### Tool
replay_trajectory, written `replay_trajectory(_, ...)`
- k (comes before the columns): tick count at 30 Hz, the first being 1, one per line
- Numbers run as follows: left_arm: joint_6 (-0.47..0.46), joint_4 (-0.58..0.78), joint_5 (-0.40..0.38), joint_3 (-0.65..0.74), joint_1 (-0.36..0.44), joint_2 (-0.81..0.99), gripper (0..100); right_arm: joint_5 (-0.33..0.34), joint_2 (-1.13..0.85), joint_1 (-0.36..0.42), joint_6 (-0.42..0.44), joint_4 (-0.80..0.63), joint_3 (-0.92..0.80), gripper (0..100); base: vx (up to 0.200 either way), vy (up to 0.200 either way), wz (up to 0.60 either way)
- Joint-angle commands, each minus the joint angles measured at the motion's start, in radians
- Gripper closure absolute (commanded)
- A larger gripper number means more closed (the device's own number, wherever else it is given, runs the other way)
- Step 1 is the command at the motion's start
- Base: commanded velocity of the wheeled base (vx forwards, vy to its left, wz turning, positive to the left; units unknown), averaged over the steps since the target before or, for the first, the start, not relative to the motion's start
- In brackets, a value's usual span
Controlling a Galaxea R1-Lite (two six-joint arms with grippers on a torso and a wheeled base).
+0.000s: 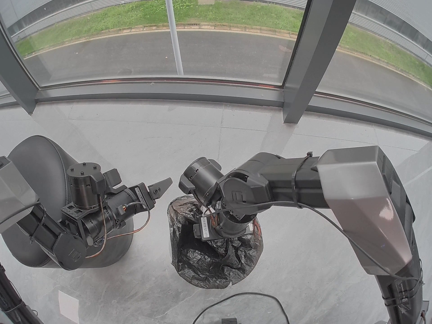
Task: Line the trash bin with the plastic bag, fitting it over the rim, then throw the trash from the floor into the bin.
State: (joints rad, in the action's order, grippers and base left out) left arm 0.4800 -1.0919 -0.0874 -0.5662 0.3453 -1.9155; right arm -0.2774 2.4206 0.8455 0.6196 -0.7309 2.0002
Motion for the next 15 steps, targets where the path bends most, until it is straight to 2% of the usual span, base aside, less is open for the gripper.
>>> replay_trajectory(1,0.0,0.0,0.0,0.002,0.001,-0.002,0,0.009,-0.072,-0.037,-0.101,-0.051,0.0,0,0.0,0.0,0.0)
replay_trajectory(4,0.0,0.0,0.0,0.002,0.0,-0.003,0,0.021,-0.141,-0.069,-0.241,-0.239,0.0,0,0.0,0.0,0.0)
replay_trajectory(6,0.0,0.0,0.0,0.002,0.001,-0.007,0,0.07,-0.19,-0.1,-0.317,-0.407,0.0,0,0.0,0.0,0.0)
replay_trajectory(12,0.0,-0.002,0.0,0.002,0.001,-0.02,0,0.175,-0.285,-0.232,-0.408,-0.811,0.0,0,0.0,0.0,0.0)
replay_trajectory(15,-0.001,-0.002,0.0,0.002,0.001,-0.028,0,0.207,-0.353,-0.324,-0.46,-0.84,0.0,0,0.0,0.0,0.0)
